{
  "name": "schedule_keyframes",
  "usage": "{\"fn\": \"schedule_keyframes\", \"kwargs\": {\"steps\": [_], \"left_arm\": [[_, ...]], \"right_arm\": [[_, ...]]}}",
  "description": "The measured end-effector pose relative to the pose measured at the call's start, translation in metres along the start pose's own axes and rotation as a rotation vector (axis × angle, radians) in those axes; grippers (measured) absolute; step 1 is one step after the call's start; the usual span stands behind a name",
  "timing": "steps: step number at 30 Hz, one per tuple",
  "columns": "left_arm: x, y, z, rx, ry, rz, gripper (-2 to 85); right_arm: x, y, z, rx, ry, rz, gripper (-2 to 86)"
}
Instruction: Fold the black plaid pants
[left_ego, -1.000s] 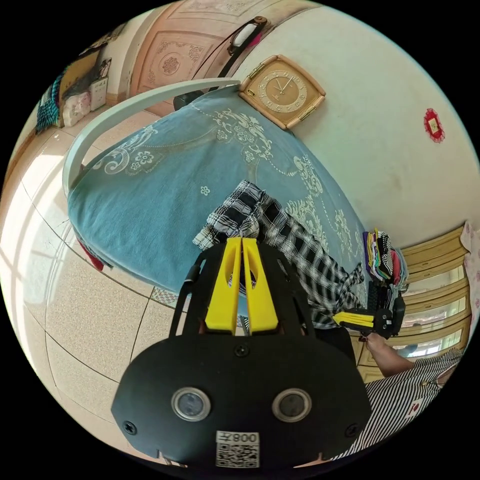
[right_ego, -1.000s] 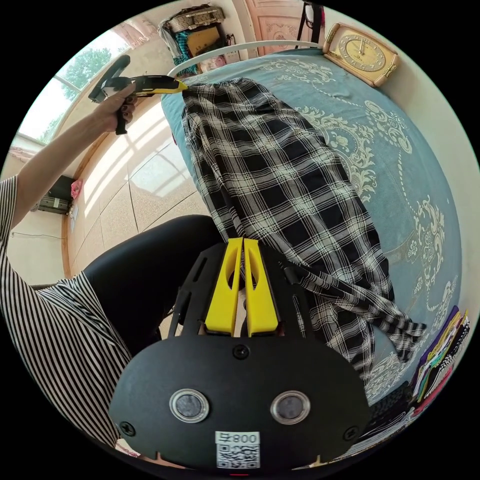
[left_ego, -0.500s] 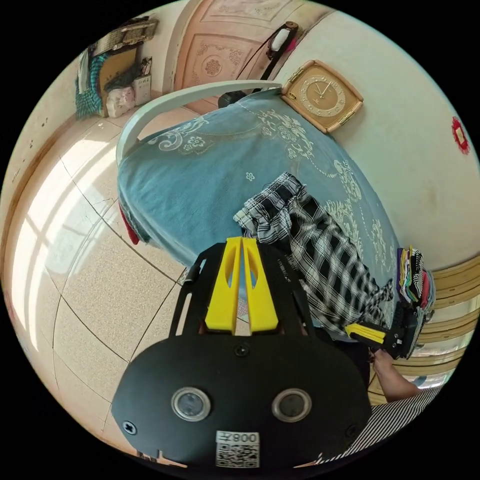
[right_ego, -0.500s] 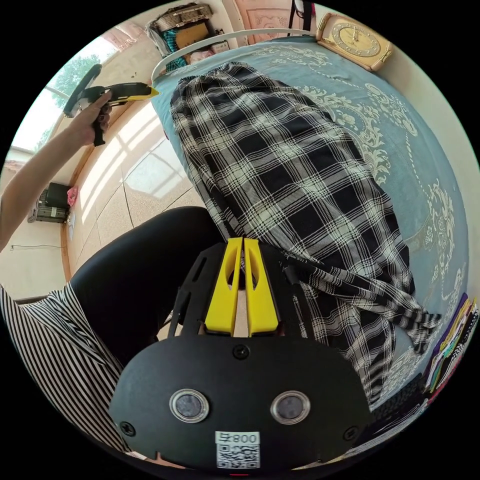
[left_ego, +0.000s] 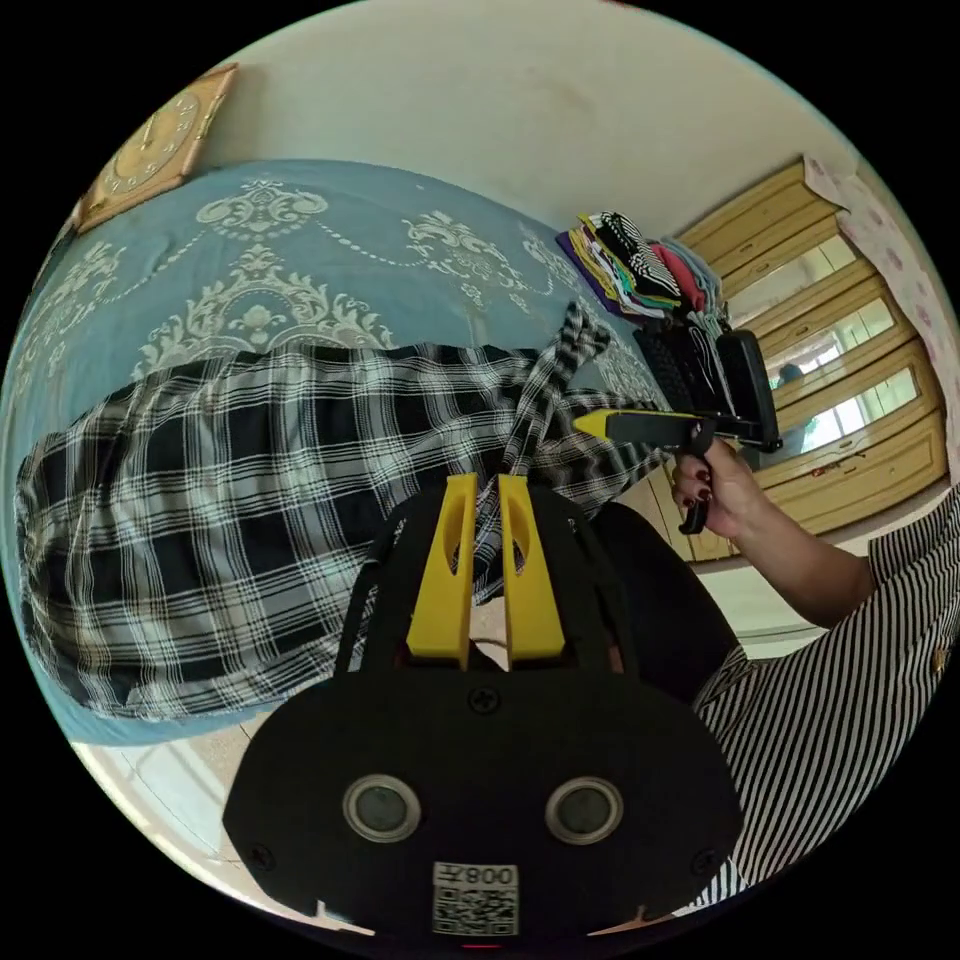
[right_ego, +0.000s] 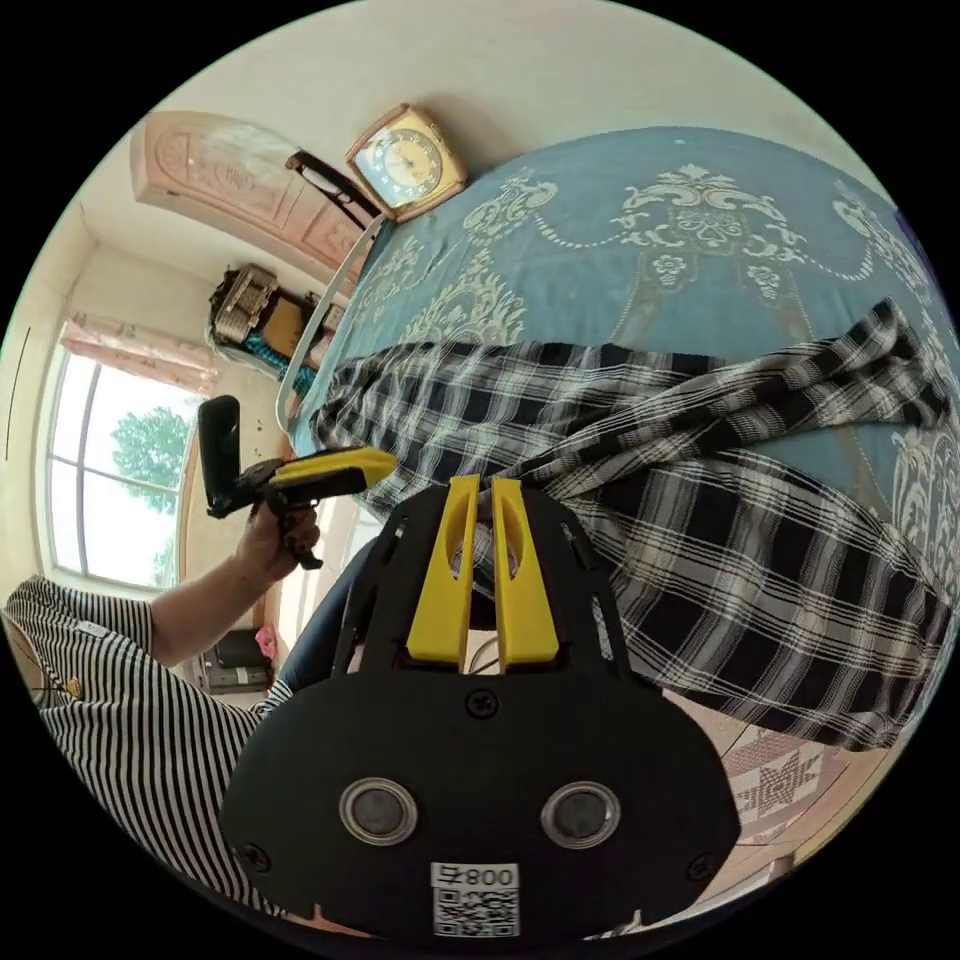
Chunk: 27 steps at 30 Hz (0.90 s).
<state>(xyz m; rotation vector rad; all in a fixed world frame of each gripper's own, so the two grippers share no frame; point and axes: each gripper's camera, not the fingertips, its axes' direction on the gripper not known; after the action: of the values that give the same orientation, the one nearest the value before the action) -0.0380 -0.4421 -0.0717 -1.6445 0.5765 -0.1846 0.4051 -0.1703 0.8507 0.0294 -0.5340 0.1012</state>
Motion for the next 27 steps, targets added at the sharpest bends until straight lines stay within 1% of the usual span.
{"fn": "schedule_keyframes", "kwargs": {"steps": [3,5,8,12,17,21,27], "left_arm": [[0.034,-0.037,0.035,-0.098,-0.031,0.113,1.0],[0.056,-0.058,0.060,-0.178,-0.080,0.183,0.9],[0.078,-0.078,0.080,-0.227,-0.151,0.225,0.9],[0.098,-0.099,0.095,-0.244,-0.184,0.231,0.9],[0.124,-0.128,0.102,-0.203,-0.208,0.212,1.1],[0.133,-0.147,0.114,-0.233,-0.191,0.172,0.9],[0.159,-0.175,0.121,-0.212,-0.145,0.168,0.4]], "right_arm": [[0.069,-0.015,-0.024,0.089,0.044,0.164,4.6],[0.102,-0.023,-0.031,0.113,0.063,0.236,5.9],[0.142,-0.036,-0.036,0.130,0.115,0.321,7.1],[0.178,-0.050,-0.033,0.127,0.194,0.377,7.2],[0.212,-0.057,-0.023,0.130,0.200,0.439,6.9],[0.233,-0.062,-0.004,0.057,0.250,0.449,5.3],[0.258,-0.060,0.008,0.030,0.264,0.433,1.2]]}}
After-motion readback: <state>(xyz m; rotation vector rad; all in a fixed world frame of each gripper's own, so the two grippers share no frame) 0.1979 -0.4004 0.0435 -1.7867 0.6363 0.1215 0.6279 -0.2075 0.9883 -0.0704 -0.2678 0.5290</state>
